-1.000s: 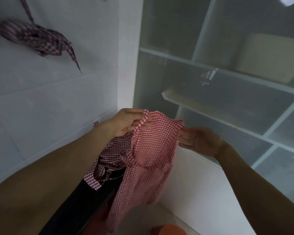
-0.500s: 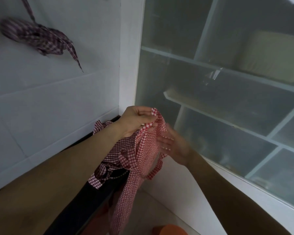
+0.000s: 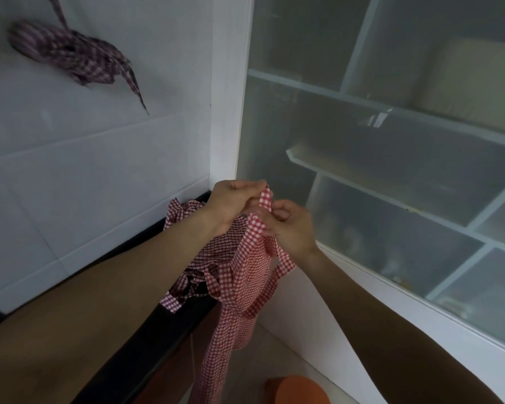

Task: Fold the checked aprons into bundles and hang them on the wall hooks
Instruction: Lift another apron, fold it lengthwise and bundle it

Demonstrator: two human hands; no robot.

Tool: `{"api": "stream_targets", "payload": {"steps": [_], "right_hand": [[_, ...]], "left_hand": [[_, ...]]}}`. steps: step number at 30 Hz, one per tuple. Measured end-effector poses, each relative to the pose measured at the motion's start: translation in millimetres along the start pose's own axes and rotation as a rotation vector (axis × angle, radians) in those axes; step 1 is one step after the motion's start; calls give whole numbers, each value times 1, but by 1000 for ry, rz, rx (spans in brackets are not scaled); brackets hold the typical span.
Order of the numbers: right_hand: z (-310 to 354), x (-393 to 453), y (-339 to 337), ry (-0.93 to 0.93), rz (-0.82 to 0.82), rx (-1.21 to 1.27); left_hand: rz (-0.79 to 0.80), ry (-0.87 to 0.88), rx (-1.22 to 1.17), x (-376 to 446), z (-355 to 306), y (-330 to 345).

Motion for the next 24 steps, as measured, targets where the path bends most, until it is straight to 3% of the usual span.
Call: {"api": "stream_targets", "payload": {"steps": [7, 10, 13, 18, 24], "right_hand": [[-1, -20, 37, 298, 520, 621], [5, -25, 38, 302, 576, 694], [19, -18, 20, 85, 414, 378], [27, -4, -35, -112, -212, -96], [42, 5, -38, -236, -169, -458]], "left_hand": [[-39, 5, -43, 1, 1, -2], [-26, 30, -39, -1, -1, 3], [-23, 98, -16, -1, -6, 6], [-62, 119, -109, 2, -7, 6], [-65, 93, -84, 2, -12, 5]]}}
Point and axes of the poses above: each hand's wrist, its own x-axis towards the middle knuckle, its own y-axis out of the palm, z = x × y, the point moved 10 cm from there along x, towards the middle knuckle, and after that the axes turned 6 degrees about -x, right-handed, at the moved point
